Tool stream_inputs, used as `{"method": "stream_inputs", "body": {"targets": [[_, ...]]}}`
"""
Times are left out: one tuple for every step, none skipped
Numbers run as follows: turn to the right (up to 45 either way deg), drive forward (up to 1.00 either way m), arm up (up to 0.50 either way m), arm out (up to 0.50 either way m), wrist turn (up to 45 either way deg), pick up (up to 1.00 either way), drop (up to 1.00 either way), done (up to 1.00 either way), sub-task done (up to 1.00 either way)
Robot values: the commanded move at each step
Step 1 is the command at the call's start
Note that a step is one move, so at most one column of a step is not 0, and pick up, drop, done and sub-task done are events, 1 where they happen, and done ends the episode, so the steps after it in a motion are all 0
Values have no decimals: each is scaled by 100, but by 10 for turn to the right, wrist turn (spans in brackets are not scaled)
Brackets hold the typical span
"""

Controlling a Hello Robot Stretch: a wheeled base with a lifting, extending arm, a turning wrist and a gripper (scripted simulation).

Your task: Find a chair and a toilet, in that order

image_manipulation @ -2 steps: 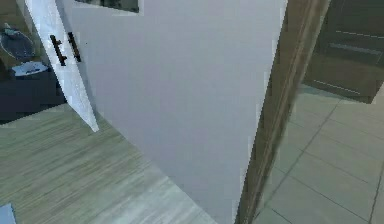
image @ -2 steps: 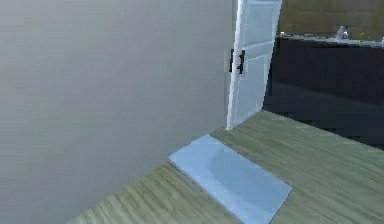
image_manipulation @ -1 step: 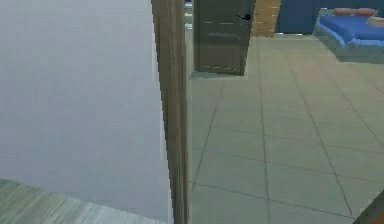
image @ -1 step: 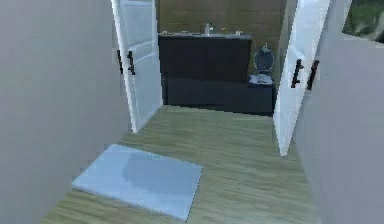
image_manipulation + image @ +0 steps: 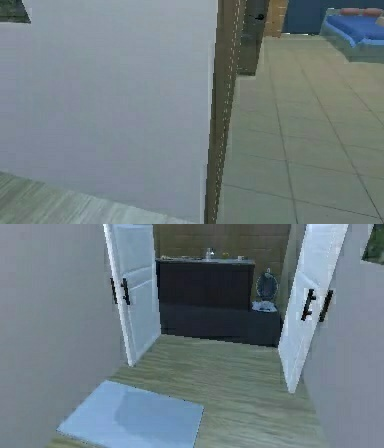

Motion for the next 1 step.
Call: {"method": "stream_inputs", "body": {"targets": [[30, 0, 0, 0, 0, 0, 0, 0, 0]]}}
